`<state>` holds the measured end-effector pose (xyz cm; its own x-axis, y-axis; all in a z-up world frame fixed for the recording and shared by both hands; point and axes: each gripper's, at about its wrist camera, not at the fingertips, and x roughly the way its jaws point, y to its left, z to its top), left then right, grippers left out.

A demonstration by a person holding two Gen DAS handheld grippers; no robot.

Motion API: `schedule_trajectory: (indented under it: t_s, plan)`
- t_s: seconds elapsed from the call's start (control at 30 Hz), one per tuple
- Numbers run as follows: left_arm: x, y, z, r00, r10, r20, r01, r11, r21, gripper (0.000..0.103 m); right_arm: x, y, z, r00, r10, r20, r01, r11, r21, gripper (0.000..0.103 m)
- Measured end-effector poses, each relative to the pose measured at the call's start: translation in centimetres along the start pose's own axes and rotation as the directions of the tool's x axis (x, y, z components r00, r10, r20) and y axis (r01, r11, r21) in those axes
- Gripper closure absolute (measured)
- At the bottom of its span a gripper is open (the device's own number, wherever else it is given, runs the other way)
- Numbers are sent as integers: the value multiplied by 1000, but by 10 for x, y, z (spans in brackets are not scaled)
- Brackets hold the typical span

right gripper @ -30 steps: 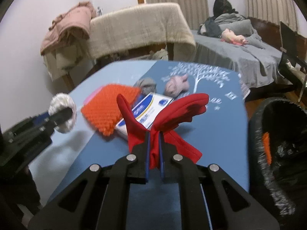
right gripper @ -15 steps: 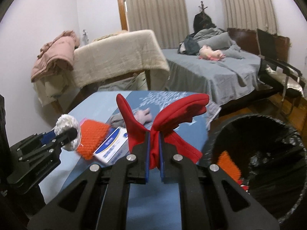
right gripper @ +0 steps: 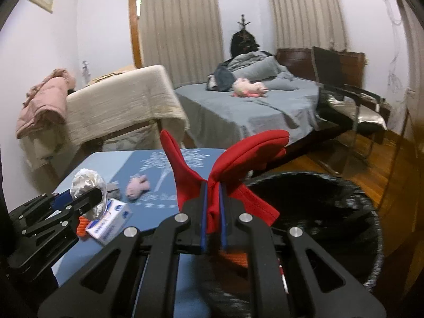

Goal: Collect trash
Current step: 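Carry the white tissue with the left gripper while the right gripper carries the red glove over the bin, then open both grippers over the black bin to drop tissue and glove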

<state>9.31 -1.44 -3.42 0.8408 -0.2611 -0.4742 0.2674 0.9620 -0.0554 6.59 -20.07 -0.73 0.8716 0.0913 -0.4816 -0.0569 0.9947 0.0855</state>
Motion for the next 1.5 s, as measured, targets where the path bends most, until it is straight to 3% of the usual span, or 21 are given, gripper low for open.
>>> schedule_trajectory:
  t_s: [0.43,0.93,1.03,1.1,1.23,1.33,1.4,1.5]
  plan:
    - [31,-72,14,989,-149,4,148,988,35,73,-12,-68,-13,991,-131,-3,131,990,55,96]
    - [70,-127,16,971,-238,-36,240,968,69,73,-8,-122,-23,974,-226,-29,228,969,96,95]
    - [78,-136,17,960,-273,-55,277,958,71,69,-6,-130,-26,967,-251,-37,253,962,98,90]
    - [82,-140,16,952,-299,-67,304,950,73,63,-6,-135,-27,964,-262,-40,265,959,101,72]
    - [84,-144,15,947,-316,-63,320,945,72,47,-9,-139,-28,957,-289,-28,290,952,100,57]
    - [82,-140,15,949,-310,-58,314,947,67,38,-12,-141,-29,952,-307,-17,307,946,103,37]
    - [80,-135,15,953,-299,-52,302,951,65,33,-15,-141,-30,947,-322,-6,321,942,101,12]
    - [74,-123,18,963,-269,-33,270,961,65,23,-19,-134,-30,946,-324,13,322,942,92,7]
